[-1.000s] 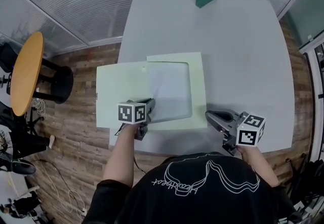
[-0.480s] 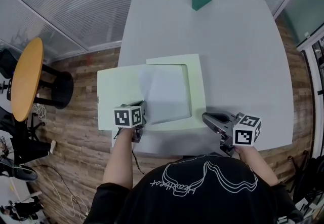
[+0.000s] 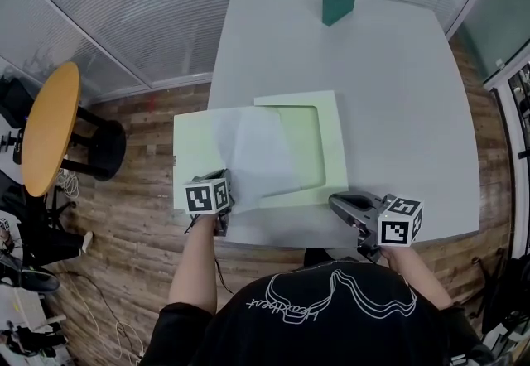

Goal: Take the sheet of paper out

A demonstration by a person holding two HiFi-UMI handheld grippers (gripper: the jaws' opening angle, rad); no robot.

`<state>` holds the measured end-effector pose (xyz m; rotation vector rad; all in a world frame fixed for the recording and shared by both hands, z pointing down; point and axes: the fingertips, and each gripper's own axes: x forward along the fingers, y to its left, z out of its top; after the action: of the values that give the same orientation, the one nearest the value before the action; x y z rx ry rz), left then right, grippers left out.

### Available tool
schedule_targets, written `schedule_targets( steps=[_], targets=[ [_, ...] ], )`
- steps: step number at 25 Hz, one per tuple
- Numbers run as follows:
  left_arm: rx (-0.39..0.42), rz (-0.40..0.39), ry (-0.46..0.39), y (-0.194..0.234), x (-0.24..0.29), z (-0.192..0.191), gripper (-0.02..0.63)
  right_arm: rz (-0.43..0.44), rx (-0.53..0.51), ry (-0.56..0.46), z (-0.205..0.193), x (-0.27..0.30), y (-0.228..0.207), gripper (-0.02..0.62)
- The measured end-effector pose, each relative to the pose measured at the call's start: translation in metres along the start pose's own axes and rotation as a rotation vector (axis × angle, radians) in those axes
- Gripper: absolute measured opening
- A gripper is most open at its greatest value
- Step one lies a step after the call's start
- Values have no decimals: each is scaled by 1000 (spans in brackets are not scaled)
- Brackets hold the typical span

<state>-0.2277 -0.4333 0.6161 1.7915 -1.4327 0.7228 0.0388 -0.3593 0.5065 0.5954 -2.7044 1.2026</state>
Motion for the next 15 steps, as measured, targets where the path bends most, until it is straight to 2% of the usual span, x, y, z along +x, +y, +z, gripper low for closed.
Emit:
schedule_targets(
  steps=[6,15],
  targets=[
    [7,58,-40,19,-28,-1,13,-13,-17,-11,-8,5,20,9],
    [39,117,-163,31,-82,4,12,-27,-46,-42,-25,4,52,9]
  ],
)
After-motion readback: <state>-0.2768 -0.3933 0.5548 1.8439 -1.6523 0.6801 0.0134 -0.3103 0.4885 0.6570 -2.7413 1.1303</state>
